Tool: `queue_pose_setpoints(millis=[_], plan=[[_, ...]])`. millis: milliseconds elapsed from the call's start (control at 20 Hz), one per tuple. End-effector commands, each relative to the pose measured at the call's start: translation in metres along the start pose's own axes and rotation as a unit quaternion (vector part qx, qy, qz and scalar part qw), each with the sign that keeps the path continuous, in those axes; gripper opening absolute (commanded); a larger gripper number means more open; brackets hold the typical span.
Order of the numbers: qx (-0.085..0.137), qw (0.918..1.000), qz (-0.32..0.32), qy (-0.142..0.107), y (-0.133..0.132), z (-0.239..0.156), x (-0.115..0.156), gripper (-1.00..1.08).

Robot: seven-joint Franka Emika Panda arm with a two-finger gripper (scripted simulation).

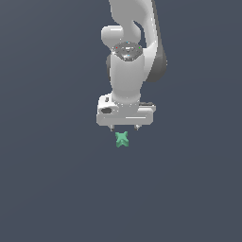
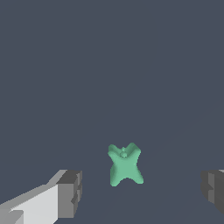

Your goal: Pick up the object and move it to a goal position.

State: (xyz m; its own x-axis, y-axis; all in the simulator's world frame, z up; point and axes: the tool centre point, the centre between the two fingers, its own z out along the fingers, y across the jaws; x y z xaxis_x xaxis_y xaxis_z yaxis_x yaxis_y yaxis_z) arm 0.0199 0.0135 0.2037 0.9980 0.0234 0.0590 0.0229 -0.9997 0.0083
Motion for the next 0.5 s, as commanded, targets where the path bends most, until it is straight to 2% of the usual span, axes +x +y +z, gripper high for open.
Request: queue_pose_setpoints(millis=[0, 450], plan=[[0.0, 1.0, 0.0, 0.0, 0.0, 0.0, 0.0, 1.0], [0.006, 0.9996, 0.006, 0.028, 0.0, -0.022, 0.017, 1.0]])
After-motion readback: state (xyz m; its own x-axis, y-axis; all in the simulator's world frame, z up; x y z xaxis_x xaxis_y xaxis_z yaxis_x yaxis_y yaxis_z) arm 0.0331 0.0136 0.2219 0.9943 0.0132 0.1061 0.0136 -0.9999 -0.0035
